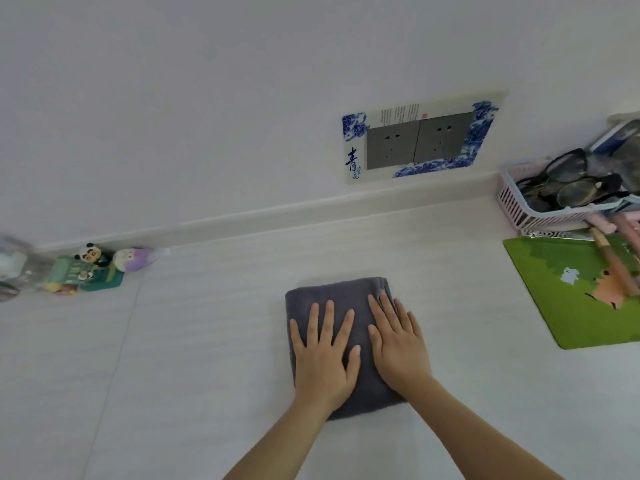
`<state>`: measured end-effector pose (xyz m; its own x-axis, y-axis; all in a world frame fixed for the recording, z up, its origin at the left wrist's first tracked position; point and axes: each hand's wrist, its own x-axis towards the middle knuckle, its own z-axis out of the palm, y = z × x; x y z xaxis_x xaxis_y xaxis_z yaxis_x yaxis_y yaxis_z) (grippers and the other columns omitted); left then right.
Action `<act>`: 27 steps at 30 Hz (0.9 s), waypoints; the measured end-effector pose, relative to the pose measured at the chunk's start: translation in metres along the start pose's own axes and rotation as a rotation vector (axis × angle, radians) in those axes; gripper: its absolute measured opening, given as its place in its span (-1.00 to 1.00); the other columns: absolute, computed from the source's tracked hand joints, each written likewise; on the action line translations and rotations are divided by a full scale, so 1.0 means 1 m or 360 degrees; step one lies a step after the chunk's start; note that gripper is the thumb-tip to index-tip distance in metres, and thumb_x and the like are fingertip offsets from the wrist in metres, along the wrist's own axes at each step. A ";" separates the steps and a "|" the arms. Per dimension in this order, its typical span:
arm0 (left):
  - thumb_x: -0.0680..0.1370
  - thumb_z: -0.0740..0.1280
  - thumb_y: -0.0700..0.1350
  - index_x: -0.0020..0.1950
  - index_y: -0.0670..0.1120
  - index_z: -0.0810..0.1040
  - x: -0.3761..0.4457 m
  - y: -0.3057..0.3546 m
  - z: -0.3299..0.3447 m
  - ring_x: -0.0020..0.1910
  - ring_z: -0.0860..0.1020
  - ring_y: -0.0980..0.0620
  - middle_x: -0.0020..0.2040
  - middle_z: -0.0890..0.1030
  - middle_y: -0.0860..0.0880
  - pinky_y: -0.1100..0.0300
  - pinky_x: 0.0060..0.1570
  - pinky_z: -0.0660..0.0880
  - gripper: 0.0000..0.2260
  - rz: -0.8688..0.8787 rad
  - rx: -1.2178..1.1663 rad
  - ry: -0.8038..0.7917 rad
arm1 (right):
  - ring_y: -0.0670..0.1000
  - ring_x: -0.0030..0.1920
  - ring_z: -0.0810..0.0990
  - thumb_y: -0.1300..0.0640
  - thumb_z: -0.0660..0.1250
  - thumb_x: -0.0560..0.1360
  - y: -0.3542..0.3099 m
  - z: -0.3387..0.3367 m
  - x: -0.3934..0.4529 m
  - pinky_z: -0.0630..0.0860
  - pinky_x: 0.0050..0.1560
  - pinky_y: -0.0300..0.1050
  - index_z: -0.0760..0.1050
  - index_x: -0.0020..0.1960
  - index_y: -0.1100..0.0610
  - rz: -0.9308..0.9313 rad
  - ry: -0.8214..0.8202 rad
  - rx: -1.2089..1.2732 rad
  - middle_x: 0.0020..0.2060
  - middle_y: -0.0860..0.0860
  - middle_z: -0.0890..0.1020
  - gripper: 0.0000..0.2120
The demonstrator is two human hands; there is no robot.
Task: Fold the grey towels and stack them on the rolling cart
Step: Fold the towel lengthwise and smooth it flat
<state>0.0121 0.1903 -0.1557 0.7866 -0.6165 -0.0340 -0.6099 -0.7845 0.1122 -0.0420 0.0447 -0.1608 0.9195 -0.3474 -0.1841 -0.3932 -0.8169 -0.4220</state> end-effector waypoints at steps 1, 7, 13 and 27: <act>0.57 0.06 0.16 0.53 0.09 0.19 0.000 0.000 -0.002 0.52 0.07 -0.12 0.54 0.18 -0.06 -0.26 0.38 0.03 -0.48 -0.0006 -0.0008 -0.0021 | -0.02 0.53 -0.14 -0.26 -0.51 0.43 -0.001 -0.001 0.000 -0.19 0.48 -0.10 -0.29 0.46 -0.13 -0.0001 0.0005 0.0022 0.46 -0.16 -0.22 -0.38; 0.62 0.05 0.09 0.52 0.08 0.16 -0.004 -0.008 -0.015 0.52 0.03 -0.01 0.56 0.07 -0.05 -0.06 0.46 0.07 -0.54 -0.0158 -0.0502 0.0117 | 0.19 0.41 0.19 -0.27 -0.21 0.51 -0.007 -0.017 -0.001 0.17 0.38 0.07 -0.08 0.52 -0.15 0.0156 -0.0035 0.0175 0.50 0.17 0.09 -0.40; 0.41 0.48 0.09 0.48 0.01 0.13 0.001 -0.023 -0.049 0.28 0.46 -0.04 0.35 0.40 0.00 0.07 0.22 0.47 -0.23 -0.1259 -0.1799 -0.0171 | 0.18 0.25 0.42 -0.15 0.36 0.44 -0.012 -0.041 0.007 0.44 0.15 0.05 0.00 0.52 0.03 0.0554 -0.0091 0.0882 0.30 0.16 0.38 -0.19; 0.21 0.61 0.07 0.22 -0.10 0.55 -0.031 -0.101 -0.082 0.04 0.64 -0.11 0.06 0.68 -0.09 -0.08 0.10 0.57 -0.36 -0.1406 -0.2556 -0.0367 | 0.05 0.04 0.63 -0.12 0.51 0.31 -0.068 -0.042 0.022 0.60 0.00 -0.03 0.38 0.30 0.12 0.0498 -0.0795 0.1744 0.12 0.03 0.60 -0.33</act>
<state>0.0570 0.2946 -0.0850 0.6760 -0.2164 -0.7044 0.6979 -0.1187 0.7063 0.0050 0.0727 -0.0988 0.7779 -0.0485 -0.6265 -0.6121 0.1670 -0.7729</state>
